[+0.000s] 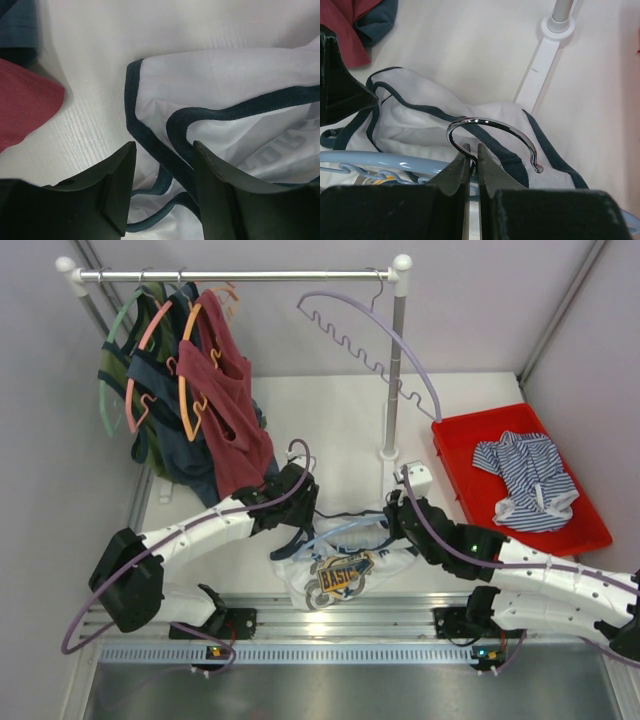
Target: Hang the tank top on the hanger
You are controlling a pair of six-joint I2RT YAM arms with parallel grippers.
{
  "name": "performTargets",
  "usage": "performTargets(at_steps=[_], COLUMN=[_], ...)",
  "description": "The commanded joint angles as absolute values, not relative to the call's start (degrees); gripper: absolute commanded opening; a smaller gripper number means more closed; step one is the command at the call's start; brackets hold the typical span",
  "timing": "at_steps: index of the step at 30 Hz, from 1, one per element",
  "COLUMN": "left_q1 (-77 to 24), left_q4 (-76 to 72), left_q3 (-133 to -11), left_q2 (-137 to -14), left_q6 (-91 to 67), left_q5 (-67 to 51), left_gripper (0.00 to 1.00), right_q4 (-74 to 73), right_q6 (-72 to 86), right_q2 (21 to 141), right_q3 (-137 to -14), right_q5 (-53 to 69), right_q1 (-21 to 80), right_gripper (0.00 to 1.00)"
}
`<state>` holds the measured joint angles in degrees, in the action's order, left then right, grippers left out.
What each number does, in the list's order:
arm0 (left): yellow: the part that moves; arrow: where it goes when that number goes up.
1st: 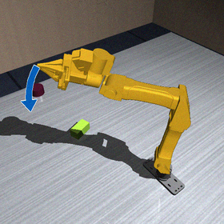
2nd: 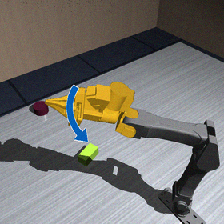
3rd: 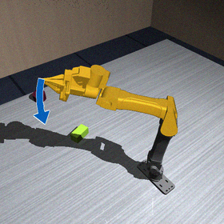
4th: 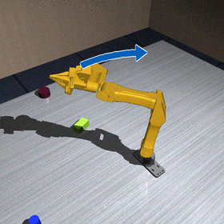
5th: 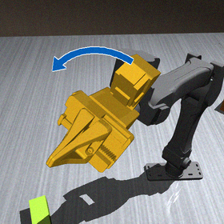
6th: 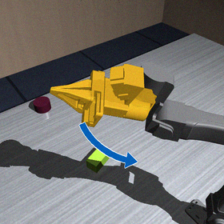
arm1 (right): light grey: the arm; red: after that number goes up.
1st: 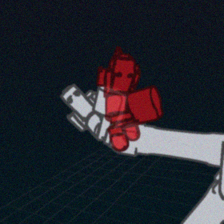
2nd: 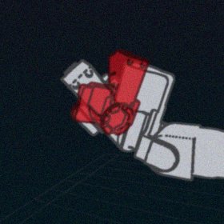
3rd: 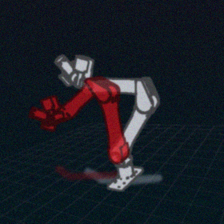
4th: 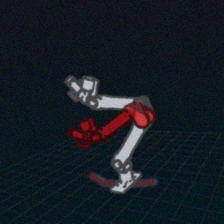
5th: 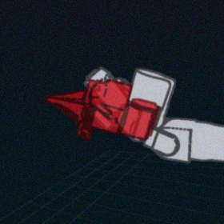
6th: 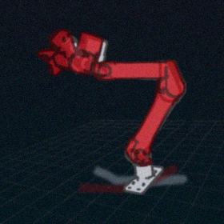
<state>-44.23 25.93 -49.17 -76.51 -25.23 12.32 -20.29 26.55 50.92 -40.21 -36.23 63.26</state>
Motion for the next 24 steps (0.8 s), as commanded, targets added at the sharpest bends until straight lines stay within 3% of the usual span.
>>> performTargets(at_steps=[1,6,9,10,11,15,24], left_q1=[-43.95,-43.95,-43.68,-43.59,-43.51,-42.72,-40.69], left_q4=[26.46,25.14,24.34,24.61,24.7,24.7,27.77], left_q3=[-52.03,-51.68,-51.68,-51.77,-51.85,-51.24,-50.97], left_q2=[-76.9,-77.96,-79.01,-79.19,-79.36,-77.53,-71.81], left_q6=[-25.4,-25.05,-24.96,-24.79,-24.79,-24.61,-22.5], left_q5=[10.29,9.84,9.32,8.97,9.05,8.27,2.11], left_gripper=[0.54,0.52,0.43,0.38,0.24,0.0,0.0], right_q4=[-19.25,-19.42,-20.04,-20.04,-20.13,-21.09,-27.59], right_q6=[25.84,25.84,26.19,26.37,26.28,26.8,31.55], right_q2=[49.39,49.75,49.66,49.57,49.66,50.45,53.17], right_q3=[-43.86,-44.47,-44.56,-44.56,-44.56,-45.7,-49.83], right_q5=[-38.14,-38.32,-39.28,-39.55,-39.72,-41.82,-50.35], right_q1=[64.25,64.25,64.25,64.25,64.25,64.16,63.99], right_gripper=[0.0,0.0,0.0,0.0,0.0,0.0,0.0])
